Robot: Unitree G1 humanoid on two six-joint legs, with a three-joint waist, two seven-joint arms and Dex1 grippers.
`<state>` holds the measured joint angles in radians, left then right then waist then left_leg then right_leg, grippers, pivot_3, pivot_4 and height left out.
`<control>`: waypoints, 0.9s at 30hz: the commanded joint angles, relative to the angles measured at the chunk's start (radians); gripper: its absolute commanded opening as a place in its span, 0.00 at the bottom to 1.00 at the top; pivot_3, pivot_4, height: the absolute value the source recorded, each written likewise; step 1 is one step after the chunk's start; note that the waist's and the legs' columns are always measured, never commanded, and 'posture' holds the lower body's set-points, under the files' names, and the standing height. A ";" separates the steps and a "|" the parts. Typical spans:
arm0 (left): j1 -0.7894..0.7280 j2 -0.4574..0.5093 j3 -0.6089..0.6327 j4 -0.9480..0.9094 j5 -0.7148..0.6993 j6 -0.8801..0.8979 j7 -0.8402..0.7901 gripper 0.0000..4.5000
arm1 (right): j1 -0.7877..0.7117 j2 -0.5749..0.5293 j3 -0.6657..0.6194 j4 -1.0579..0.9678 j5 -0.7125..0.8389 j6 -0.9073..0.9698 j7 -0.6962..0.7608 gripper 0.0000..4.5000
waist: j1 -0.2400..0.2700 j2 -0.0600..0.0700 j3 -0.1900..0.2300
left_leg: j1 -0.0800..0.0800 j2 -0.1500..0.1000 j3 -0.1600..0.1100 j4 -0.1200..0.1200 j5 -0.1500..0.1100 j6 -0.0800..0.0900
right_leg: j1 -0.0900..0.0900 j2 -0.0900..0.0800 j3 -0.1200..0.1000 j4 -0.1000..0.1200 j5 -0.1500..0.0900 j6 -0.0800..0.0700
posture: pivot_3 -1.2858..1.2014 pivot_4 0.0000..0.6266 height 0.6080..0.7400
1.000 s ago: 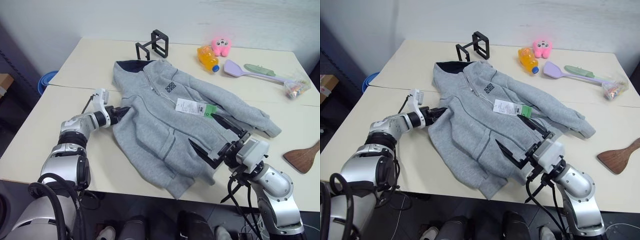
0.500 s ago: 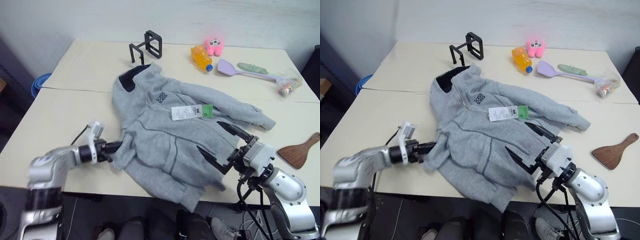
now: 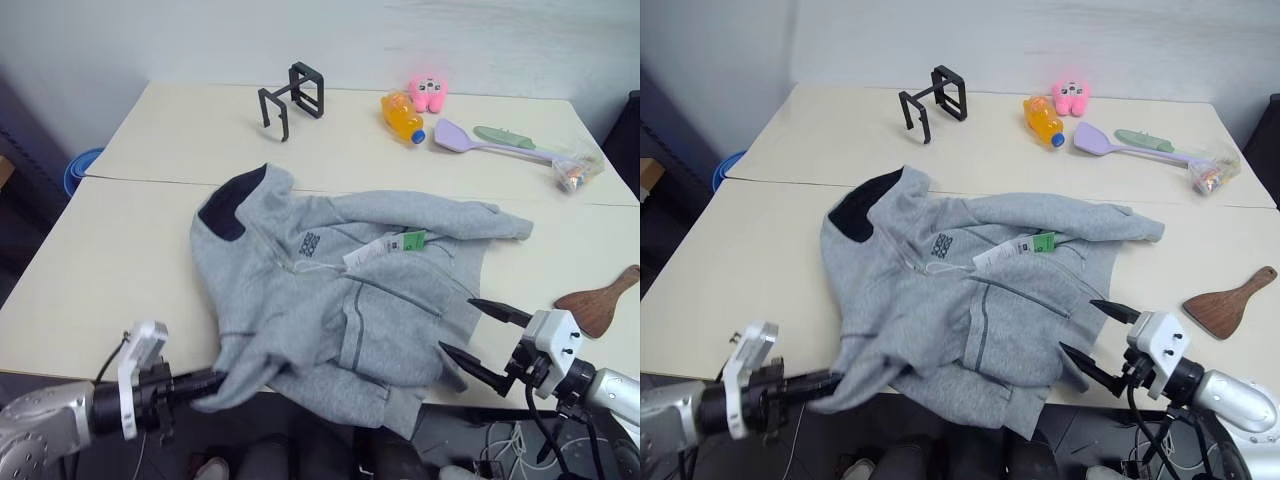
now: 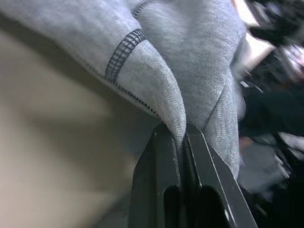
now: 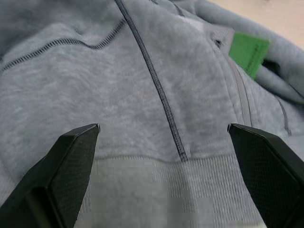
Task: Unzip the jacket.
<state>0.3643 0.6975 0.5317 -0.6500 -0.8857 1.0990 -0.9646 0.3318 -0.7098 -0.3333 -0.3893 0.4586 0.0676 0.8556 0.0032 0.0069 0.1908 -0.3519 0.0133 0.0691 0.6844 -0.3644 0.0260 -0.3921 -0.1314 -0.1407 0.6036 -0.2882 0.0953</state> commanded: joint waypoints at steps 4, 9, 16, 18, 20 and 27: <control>0.029 0.047 0.004 0.081 0.084 -0.249 -0.110 0.00 | -0.007 -0.009 -0.052 0.035 0.024 -0.029 0.067 1.00 | 0.012 0.001 -0.001 | 0.000 0.000 0.000 0.000 0.000 0.000 | 0.000 0.000 0.000 -0.001 0.000 -0.001 | 0.52 0.24 1.00; -0.118 0.249 0.049 0.387 0.099 -0.243 -0.190 0.22 | -0.015 0.010 -0.045 0.038 0.081 -0.023 0.125 1.00 | 0.019 0.003 -0.001 | 0.000 0.000 0.002 0.000 0.000 0.000 | -0.002 0.002 0.000 0.001 -0.001 -0.002 | 0.52 0.24 1.00; -0.315 0.346 -0.141 0.621 0.415 -0.844 -0.358 0.69 | 0.037 -0.024 0.023 -0.054 0.008 -0.036 0.172 1.00 | 0.020 0.005 -0.001 | -0.001 -0.001 0.004 -0.001 -0.003 0.002 | -0.003 0.002 0.000 0.004 -0.001 -0.001 | 0.52 0.24 1.00; -0.423 0.288 -0.239 0.656 0.477 -1.011 -0.380 0.82 | 0.059 -0.035 0.051 -0.095 -0.012 -0.019 0.171 1.00 | 0.025 0.005 -0.001 | -0.001 -0.002 0.005 -0.001 -0.003 0.002 | -0.003 0.002 -0.001 0.005 -0.001 -0.001 | 0.52 0.24 1.00; -0.530 0.225 -0.320 0.698 0.518 -1.121 -0.393 0.82 | 0.074 -0.043 0.074 -0.127 -0.013 0.004 0.169 1.00 | 0.031 0.004 -0.001 | -0.001 -0.003 0.005 -0.001 -0.002 0.003 | -0.003 0.003 -0.001 0.005 0.000 0.000 | 0.52 0.24 1.00; -0.768 0.149 -0.535 0.911 0.665 -1.401 -0.498 0.82 | 0.072 -0.067 0.158 -0.162 -0.078 0.040 0.158 1.00 | 0.017 0.000 -0.002 | 0.001 -0.001 0.013 0.000 -0.002 0.003 | -0.005 0.007 -0.002 0.006 0.002 0.003 | 0.52 0.24 1.00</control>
<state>-0.3867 0.8411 0.0294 0.2105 -0.2569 -0.2372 -1.4240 0.4150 -0.7682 -0.1964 -0.5314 0.4093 0.1158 1.0197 0.0206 0.0067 0.1887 -0.3503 0.0127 0.0843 0.6844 -0.3664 0.0294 -0.3971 -0.1236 -0.1417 0.6095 -0.2867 0.0981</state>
